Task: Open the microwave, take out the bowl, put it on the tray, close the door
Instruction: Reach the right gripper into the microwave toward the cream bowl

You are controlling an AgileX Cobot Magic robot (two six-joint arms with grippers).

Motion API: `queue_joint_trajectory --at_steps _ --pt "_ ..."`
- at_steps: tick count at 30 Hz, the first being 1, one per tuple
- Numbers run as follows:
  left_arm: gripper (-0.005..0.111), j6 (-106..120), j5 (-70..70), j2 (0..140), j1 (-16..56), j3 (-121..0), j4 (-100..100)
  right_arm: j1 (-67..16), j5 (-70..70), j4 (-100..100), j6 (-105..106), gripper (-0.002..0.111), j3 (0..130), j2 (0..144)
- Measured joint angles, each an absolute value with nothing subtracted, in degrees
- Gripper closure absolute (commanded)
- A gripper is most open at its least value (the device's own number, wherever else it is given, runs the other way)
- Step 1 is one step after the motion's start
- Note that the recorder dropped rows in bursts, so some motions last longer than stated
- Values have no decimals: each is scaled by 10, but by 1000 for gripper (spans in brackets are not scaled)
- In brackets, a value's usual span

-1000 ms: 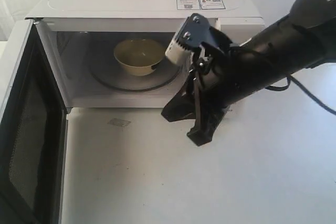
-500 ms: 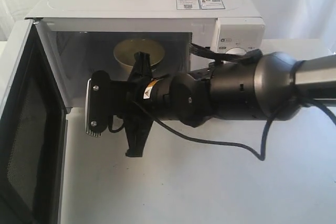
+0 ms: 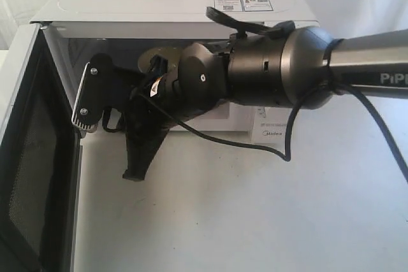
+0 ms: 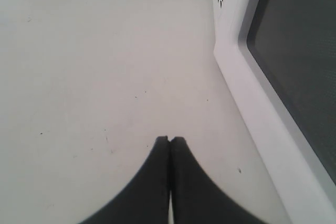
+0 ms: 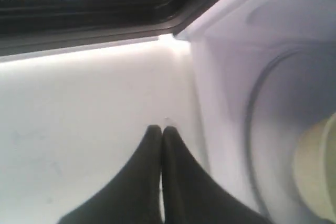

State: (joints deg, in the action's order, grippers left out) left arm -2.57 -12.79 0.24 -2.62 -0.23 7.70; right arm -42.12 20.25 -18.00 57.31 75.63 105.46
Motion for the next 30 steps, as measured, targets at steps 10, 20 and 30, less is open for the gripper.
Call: queue_joint_trajectory --at_steps 10,20,30 --pt "107 -26 -128 2 -26 -2 77 -458 418 174 305 108 793 1068" --pt "107 -26 -128 2 -26 -2 77 -486 320 445 146 108 795 1118" --pt "107 -26 -128 2 -26 -2 77 -486 301 603 29 86 797 1129"
